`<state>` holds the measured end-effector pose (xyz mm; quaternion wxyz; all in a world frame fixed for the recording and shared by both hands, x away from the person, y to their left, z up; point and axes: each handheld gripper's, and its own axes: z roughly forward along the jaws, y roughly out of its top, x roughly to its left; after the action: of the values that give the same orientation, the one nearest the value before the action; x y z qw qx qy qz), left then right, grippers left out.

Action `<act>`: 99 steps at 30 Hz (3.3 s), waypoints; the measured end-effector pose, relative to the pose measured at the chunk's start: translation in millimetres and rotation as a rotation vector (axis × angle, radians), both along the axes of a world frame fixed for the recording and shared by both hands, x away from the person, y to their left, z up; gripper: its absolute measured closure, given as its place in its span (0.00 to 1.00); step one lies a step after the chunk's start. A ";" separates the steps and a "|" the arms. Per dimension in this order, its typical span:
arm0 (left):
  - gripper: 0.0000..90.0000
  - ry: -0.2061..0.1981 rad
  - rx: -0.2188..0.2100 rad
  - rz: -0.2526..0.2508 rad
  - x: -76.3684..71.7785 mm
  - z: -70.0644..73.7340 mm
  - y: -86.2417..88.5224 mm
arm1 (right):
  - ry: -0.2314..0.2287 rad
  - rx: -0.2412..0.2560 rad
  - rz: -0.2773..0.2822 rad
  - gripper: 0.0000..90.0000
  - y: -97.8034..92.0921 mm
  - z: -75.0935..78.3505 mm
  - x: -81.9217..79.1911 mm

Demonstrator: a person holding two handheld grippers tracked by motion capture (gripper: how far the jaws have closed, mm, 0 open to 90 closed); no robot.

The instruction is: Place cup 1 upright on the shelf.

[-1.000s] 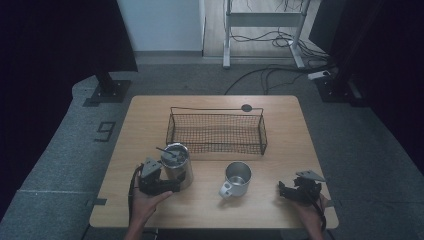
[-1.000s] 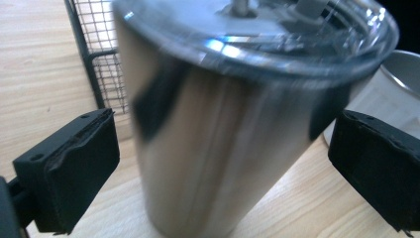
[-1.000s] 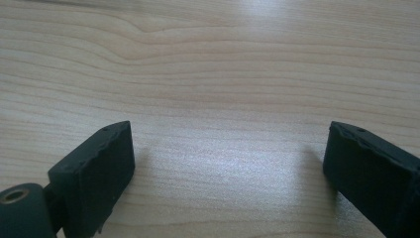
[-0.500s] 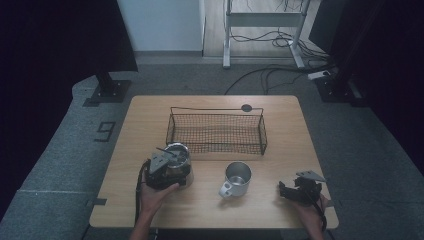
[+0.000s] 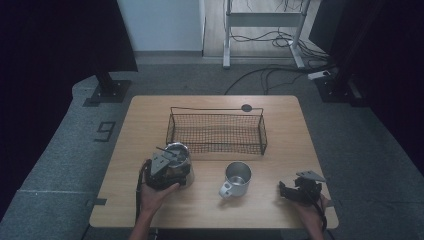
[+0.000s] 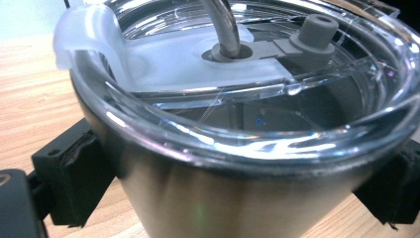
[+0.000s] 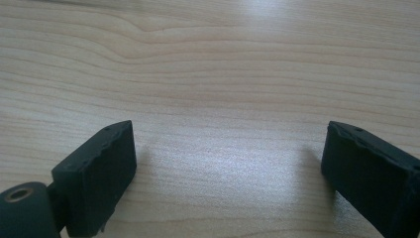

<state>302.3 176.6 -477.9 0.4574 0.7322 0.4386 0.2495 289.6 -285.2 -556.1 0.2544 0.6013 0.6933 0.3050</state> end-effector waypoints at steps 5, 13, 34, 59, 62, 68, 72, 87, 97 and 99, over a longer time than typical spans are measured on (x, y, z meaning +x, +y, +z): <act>0.05 0.012 -0.017 -0.011 -0.7 1.3 0.8 | 0.001 0.001 -0.002 0.08 -0.1 0.1 -0.1; 0.05 0.008 -0.025 -0.009 -1.2 5.3 2.6 | 0.001 0.001 -0.002 0.08 -0.5 0.1 0.0; 0.05 -0.020 -0.047 -0.023 2.6 29.4 3.4 | 0.000 0.001 -0.005 0.08 -1.5 0.1 0.4; 0.05 -0.056 -0.061 -0.035 11.1 53.8 -0.6 | -0.001 0.002 -0.013 0.08 -2.3 0.1 0.9; 0.05 -0.054 -0.061 -0.033 12.2 53.5 -0.4 | 0.000 0.003 -0.014 0.08 -2.2 0.2 0.9; 0.05 -0.052 -0.063 -0.038 13.2 53.7 -1.2 | 0.000 0.003 -0.014 0.09 -2.3 0.2 0.9; 0.05 -0.057 -0.065 -0.037 13.5 55.8 -1.4 | -0.001 0.002 -0.013 0.09 -2.4 0.1 0.9; 0.05 -0.073 -0.060 -0.040 12.1 65.0 -0.8 | -0.002 0.002 -0.014 0.09 -2.5 0.1 0.9; 0.05 -0.081 -0.071 -0.045 12.0 71.4 -0.9 | -0.003 0.002 -0.014 0.09 -2.6 0.1 0.8; 0.05 -0.083 -0.074 -0.046 11.8 72.4 -0.9 | -0.003 0.002 -0.014 0.09 -2.5 0.1 0.9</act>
<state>314.1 175.7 -405.5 0.5077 0.7136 0.4113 0.2526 290.4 -287.8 -556.0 0.2569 0.6061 0.6883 0.3048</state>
